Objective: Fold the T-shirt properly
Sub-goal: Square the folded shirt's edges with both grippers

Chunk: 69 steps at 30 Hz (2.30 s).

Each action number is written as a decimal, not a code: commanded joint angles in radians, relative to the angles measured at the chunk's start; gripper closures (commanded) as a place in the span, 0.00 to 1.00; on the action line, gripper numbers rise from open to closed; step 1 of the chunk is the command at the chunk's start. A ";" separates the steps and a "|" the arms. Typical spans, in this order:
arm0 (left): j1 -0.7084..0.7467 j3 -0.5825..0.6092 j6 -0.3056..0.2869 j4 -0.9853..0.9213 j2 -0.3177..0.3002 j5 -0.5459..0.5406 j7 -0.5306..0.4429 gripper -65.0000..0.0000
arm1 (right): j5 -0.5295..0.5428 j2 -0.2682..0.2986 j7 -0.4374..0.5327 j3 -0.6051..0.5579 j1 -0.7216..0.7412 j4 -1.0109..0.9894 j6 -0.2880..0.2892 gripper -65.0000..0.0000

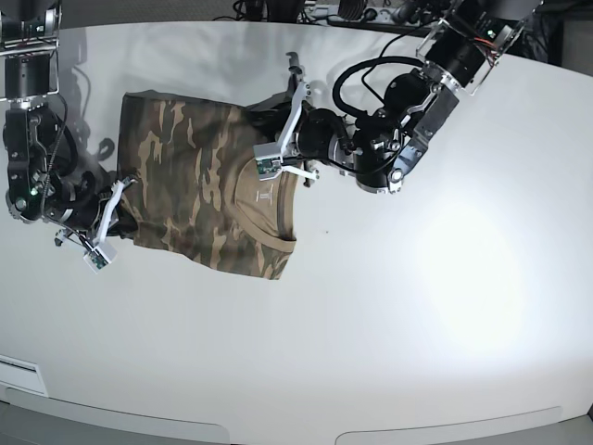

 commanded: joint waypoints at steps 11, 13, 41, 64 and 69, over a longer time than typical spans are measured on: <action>-0.064 -0.004 0.101 0.005 -0.075 0.521 -0.355 1.00 | 0.085 -0.035 -0.053 0.241 -0.364 0.352 -0.087 1.00; -0.064 -0.004 0.117 0.004 -0.075 0.608 -0.458 1.00 | 0.085 -0.079 -0.054 0.286 -0.445 0.415 -0.087 1.00; -0.229 -0.116 0.261 0.034 0.071 0.412 0.013 1.00 | 0.096 -0.367 -0.025 0.563 -0.687 0.708 -0.017 1.00; 0.166 -0.305 0.316 0.122 0.091 0.092 0.126 1.00 | 0.160 -0.361 -0.047 0.650 -0.660 0.708 0.008 1.00; 0.178 -0.305 0.285 0.129 0.157 0.066 0.127 1.00 | 0.160 -0.355 -0.052 0.650 -0.629 0.708 0.008 1.00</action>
